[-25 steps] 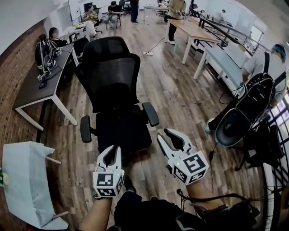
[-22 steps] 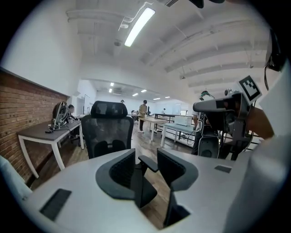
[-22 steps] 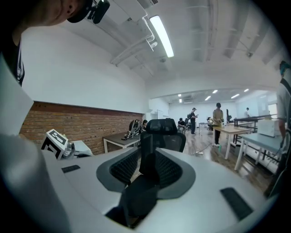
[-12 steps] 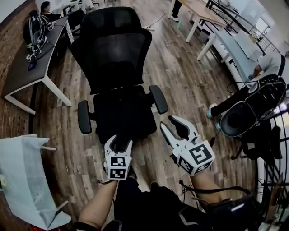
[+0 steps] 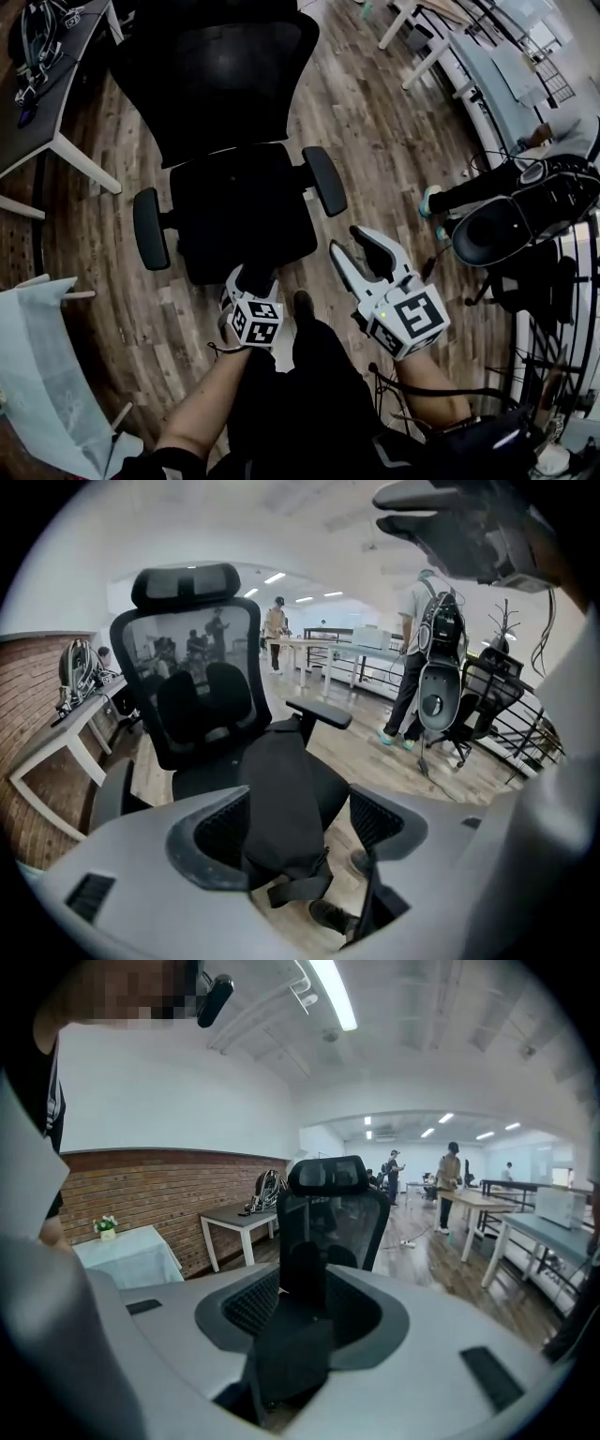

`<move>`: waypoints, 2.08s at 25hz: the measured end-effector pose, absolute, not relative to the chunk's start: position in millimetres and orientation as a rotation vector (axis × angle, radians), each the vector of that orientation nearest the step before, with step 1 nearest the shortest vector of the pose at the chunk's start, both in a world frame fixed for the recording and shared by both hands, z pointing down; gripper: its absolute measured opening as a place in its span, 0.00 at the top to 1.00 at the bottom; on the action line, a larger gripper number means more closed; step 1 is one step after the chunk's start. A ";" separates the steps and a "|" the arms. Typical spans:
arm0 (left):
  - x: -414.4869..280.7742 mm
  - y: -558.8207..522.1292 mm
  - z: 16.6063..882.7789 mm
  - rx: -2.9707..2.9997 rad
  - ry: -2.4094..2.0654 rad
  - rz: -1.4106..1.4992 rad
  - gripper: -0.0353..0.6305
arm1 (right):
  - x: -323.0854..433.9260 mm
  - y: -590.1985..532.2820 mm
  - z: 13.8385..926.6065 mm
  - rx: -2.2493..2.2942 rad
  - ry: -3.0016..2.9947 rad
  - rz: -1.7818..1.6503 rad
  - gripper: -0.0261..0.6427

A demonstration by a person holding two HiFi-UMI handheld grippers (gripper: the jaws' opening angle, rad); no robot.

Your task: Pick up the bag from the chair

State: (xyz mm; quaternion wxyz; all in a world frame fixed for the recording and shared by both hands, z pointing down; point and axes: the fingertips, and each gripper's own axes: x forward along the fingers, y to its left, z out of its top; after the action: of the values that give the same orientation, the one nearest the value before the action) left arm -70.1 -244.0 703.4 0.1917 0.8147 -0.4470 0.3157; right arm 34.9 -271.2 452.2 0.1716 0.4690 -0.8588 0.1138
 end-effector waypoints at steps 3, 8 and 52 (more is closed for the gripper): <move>-54.8 -255.5 737.4 2.266 -1.233 0.969 0.44 | 42.7 -283.2 476.1 1.304 -2.434 0.378 0.71; -36.5 -272.5 785.7 2.182 -1.256 1.044 0.43 | 52.2 -309.7 513.4 1.200 -2.437 0.418 0.70; -54.4 -327.0 886.9 2.194 -1.376 1.493 0.85 | 95.0 -376.2 592.7 1.038 -2.491 0.545 0.68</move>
State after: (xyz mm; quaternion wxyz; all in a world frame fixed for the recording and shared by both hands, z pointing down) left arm -54.4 -327.0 886.9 0.0761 0.7318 -0.4589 0.4980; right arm 95.0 -376.2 592.7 0.1932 0.3698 -0.8878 0.1943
